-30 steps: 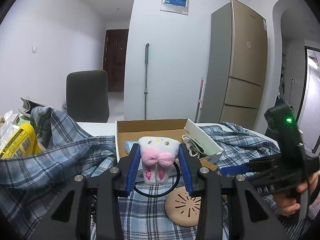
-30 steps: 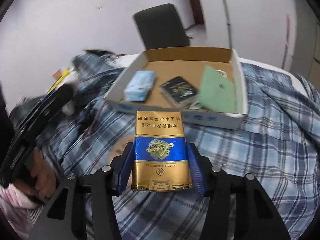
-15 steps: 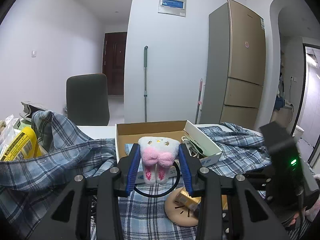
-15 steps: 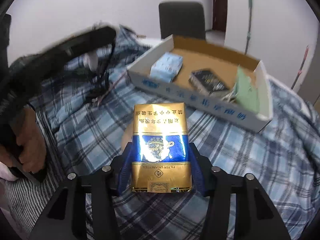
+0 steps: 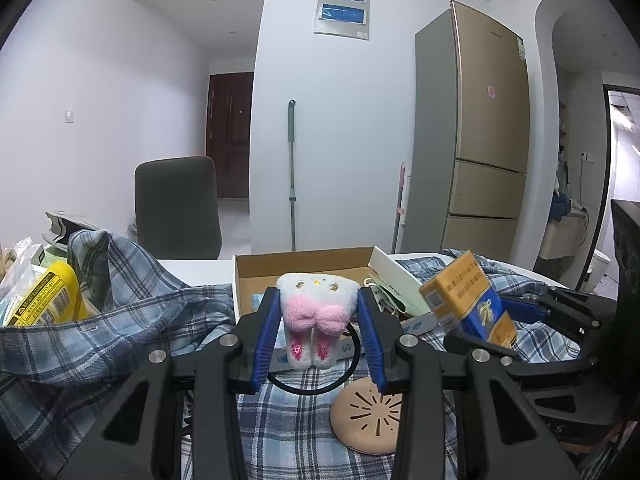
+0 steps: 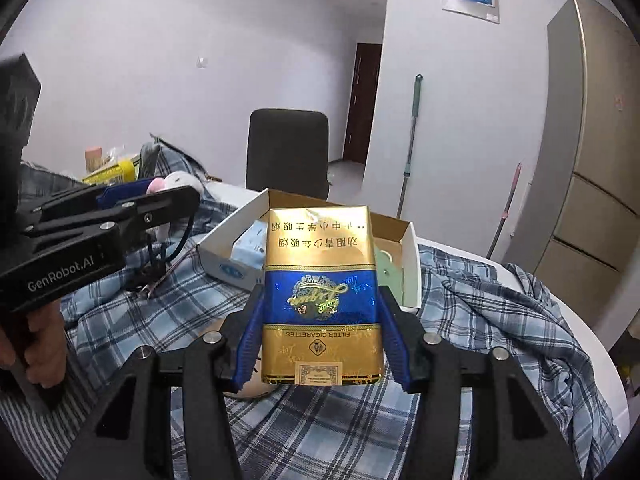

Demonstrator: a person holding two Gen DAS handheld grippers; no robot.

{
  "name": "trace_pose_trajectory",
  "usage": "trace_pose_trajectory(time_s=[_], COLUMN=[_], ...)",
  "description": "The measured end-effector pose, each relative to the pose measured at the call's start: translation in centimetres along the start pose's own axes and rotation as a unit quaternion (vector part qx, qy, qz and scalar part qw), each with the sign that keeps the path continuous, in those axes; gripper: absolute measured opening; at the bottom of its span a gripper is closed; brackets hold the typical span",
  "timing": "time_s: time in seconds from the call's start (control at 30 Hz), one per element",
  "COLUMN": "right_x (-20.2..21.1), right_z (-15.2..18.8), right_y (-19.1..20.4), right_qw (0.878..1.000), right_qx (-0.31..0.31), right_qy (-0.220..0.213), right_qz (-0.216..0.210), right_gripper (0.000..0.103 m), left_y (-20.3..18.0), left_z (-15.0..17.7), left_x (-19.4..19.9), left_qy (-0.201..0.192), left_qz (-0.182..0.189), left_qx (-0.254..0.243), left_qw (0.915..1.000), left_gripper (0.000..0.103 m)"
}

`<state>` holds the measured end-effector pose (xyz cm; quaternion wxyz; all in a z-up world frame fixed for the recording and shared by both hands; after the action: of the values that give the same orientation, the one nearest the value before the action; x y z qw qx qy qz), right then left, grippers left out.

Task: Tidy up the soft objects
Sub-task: 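Lift the plush and cigarette pack with both grippers over the box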

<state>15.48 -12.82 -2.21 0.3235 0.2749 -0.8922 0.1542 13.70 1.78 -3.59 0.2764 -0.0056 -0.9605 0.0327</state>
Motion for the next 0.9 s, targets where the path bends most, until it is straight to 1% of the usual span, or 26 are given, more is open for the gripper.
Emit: trace_pose_trajectory(time_s=[0.17,0.37,0.47,0.57,0.63,0.73,0.8,0.9], right_x=[1.1,1.7,1.9,2.6,3.1,2.5,2.3,1.9], right_z=[0.1,0.3,0.3,0.1,-0.3,-1.1,-2.0,-4.2], right_y=[-0.4,-0.6,-0.7,-1.2,-1.7,-2.1,-2.5,-3.3], right_qw=[1.0,1.0,0.999,0.999,0.997,0.998,0.997,0.994], right_qx=[-0.01,-0.008,-0.011,-0.021,-0.03,-0.032,-0.031,-0.024], right_qy=[-0.012,-0.026,-0.031,-0.05,-0.064,-0.057,-0.072,-0.101], right_qz=[-0.002,-0.003,-0.004,-0.003,-0.003,0.006,0.018,0.025], right_gripper=[0.052,0.052,0.052,0.052,0.053,0.053,0.053,0.053], left_y=[-0.1,-0.9,-0.8,-0.7,-0.6,-0.6,-0.9,-0.7], left_z=[0.0,0.1,0.1,0.0,0.0,-0.6,-1.3,-2.8], left_x=[0.4,1.0,1.2,1.2,1.5,2.3,2.5,2.6], left_qy=[-0.007,-0.023,-0.027,-0.029,-0.031,-0.046,-0.055,-0.063], left_qz=[-0.002,-0.011,-0.011,-0.012,-0.013,-0.008,-0.016,-0.011], left_qx=[-0.004,-0.023,-0.022,-0.02,-0.019,-0.015,-0.025,-0.019], left_qw=[1.0,0.9994,0.9993,0.9993,0.9993,0.9988,0.998,0.9978], left_gripper=[0.04,0.04,0.04,0.04,0.04,0.04,0.04,0.04])
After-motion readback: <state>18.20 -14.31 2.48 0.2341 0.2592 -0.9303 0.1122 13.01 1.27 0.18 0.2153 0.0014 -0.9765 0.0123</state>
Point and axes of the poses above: each gripper's, at about its wrist camera, not at the fingertips, and x roughly against the way its jaws point, y to its left, z to its underside, the point moved 5 cm from there along -x, roughly the way its jaws point, and after that the axes turned 13 degrees about y, right-handed, at the moved point
